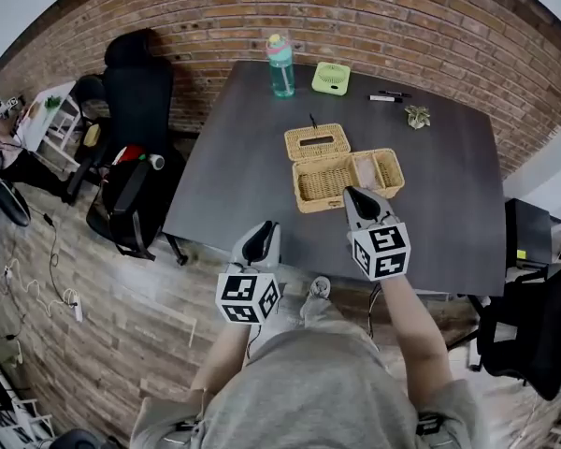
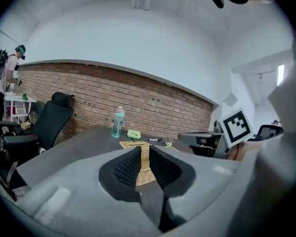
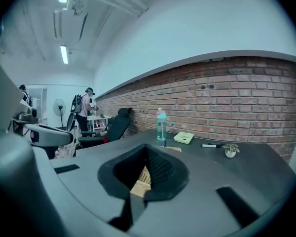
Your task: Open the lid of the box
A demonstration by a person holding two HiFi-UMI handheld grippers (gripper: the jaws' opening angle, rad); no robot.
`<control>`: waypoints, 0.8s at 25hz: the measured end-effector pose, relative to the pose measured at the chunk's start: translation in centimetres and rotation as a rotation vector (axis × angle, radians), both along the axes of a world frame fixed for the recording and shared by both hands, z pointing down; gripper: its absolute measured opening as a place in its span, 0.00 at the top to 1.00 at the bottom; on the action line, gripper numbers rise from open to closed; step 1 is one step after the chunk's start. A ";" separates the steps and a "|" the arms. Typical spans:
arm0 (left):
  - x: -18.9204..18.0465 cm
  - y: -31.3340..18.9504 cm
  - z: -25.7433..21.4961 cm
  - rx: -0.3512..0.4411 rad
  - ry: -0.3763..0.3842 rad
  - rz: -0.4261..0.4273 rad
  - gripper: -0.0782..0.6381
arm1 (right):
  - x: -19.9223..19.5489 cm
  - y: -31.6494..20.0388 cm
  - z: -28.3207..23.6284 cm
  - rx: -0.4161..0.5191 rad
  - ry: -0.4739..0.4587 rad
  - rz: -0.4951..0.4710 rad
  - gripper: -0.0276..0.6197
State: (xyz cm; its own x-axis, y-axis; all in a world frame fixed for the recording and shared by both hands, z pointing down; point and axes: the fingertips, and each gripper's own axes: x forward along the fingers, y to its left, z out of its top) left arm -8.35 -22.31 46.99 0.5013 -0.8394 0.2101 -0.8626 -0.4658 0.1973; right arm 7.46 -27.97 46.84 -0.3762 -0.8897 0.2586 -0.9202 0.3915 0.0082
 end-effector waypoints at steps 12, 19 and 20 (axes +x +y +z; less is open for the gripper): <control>0.9 7.6 -1.0 0.037 0.000 0.042 0.85 | -1.4 11.6 -1.2 0.033 -0.045 0.002 0.95; 1.3 12.1 -1.2 0.039 -0.005 0.065 0.86 | -2.1 17.2 -1.6 0.047 -0.076 -0.008 0.95; 1.3 12.7 -1.1 0.039 -0.006 0.070 0.86 | -2.3 17.9 -1.6 0.049 -0.077 -0.011 0.95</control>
State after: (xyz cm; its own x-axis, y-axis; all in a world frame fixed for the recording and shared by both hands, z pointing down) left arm -7.01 -9.57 45.84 0.5574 -0.8102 0.1813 -0.8291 -0.5317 0.1729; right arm 5.20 -10.09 45.24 -0.4029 -0.8965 0.1843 -0.9146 0.4021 -0.0433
